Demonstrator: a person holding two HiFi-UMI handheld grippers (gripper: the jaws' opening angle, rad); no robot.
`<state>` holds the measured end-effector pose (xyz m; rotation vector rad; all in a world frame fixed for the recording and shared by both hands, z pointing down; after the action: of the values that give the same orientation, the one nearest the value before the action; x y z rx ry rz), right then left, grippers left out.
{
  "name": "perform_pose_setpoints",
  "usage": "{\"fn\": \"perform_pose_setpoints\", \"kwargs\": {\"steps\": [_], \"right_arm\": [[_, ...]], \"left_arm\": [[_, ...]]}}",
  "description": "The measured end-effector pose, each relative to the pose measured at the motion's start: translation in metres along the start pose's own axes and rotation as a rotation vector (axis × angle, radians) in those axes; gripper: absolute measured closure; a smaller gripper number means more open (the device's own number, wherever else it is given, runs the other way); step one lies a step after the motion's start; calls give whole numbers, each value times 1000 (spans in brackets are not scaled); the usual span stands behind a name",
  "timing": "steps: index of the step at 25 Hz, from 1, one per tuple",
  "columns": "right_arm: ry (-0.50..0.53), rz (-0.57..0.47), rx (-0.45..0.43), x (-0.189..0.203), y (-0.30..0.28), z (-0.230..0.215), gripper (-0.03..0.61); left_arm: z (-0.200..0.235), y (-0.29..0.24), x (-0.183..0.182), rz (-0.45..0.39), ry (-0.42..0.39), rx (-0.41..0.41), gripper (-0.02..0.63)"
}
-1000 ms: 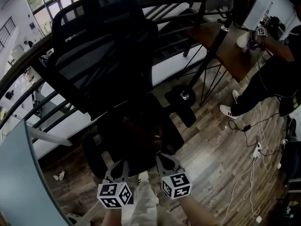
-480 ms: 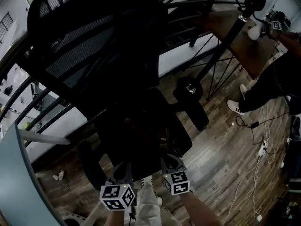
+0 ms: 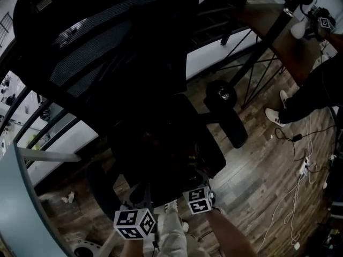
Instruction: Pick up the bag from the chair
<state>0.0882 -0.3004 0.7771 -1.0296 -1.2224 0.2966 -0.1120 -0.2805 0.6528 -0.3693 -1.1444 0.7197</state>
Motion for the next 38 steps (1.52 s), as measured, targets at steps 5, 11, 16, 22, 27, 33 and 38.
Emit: {"fn": "perform_pose_setpoints", "kwargs": {"steps": [5, 11, 16, 22, 27, 33, 38], "right_arm": [[43, 18, -16, -3, -20, 3, 410], [64, 62, -15, -5, -33, 3, 498], [46, 60, -35, -16, -19, 7, 548], [20, 29, -76, -37, 13, 19, 553], [-50, 4, -103, -46, 49, 30, 555], [-107, -17, -102, -50, 92, 38, 555], [-145, -31, -106, -58, 135, 46, 555]], "left_arm": [[6, -2, 1, -10, 13, -4, 610], [11, 1, 2, -14, 21, -21, 611], [5, 11, 1, -10, 22, -32, 611], [-9, 29, -11, -32, 19, -26, 611], [-25, 53, -20, -49, 12, -20, 611], [-42, 87, -22, -63, 5, -13, 611], [-57, 119, -22, -76, -1, 3, 611]]}}
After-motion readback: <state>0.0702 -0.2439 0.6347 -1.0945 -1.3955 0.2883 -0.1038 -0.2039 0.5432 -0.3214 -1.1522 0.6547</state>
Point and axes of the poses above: the fingertips, and each gripper's own axes: y backward along the fingers, z to its left, x out of its underside, the point moved 8 cm from there along y, backward along the fingers, and after that the axes turned 1 degree about x, right-handed, at the moved point
